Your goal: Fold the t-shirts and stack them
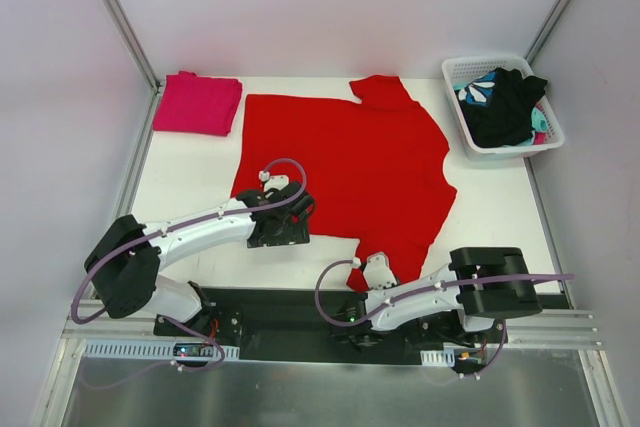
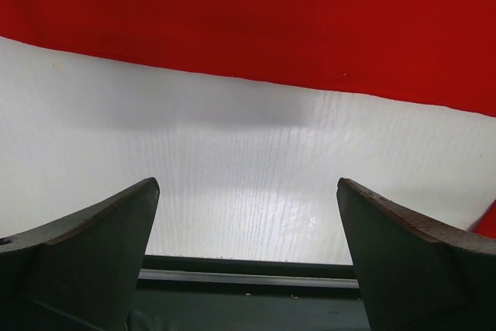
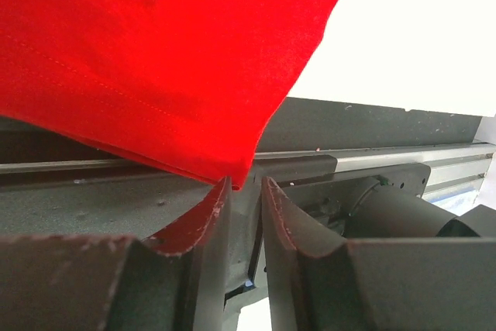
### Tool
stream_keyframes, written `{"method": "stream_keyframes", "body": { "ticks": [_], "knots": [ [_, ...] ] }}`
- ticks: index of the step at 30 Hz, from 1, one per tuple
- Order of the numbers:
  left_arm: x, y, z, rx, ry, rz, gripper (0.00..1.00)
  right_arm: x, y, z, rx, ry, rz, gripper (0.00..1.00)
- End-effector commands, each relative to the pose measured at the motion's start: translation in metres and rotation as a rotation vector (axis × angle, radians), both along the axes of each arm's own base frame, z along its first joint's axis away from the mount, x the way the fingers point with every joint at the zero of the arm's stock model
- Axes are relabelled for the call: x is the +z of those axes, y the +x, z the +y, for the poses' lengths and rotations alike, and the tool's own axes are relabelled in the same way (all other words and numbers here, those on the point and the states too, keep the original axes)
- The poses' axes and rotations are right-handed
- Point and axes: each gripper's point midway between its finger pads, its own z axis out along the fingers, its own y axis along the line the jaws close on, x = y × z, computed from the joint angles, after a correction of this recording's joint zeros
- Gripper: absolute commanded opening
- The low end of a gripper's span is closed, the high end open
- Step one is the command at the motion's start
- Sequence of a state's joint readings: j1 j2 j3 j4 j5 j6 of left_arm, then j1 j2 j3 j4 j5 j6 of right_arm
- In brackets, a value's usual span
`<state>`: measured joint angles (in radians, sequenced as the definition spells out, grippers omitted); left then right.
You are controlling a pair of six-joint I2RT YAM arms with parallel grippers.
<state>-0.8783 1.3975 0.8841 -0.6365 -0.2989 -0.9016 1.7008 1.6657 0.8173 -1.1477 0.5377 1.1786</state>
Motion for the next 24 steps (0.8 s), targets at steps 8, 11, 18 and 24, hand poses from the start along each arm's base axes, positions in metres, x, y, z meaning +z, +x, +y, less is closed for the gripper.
{"method": "stream_keyframes", "body": {
  "ticks": [8,11,18,24],
  "knots": [
    [0.005,0.003,-0.007,-0.004,0.005,-0.013,0.99,0.002,0.006,0.005,0.009,-0.004,-0.024,0.01],
    [0.005,0.003,-0.008,-0.002,0.004,-0.012,0.99,0.004,0.008,0.005,0.01,-0.001,-0.031,0.01],
    [0.005,0.003,-0.009,-0.008,0.006,-0.01,0.99,0.028,0.015,0.025,0.032,0.033,-0.083,0.01],
    [0.008,0.003,-0.007,-0.001,0.002,-0.025,0.99,0.058,0.027,0.041,0.065,0.019,-0.158,0.01]
  ]
}}
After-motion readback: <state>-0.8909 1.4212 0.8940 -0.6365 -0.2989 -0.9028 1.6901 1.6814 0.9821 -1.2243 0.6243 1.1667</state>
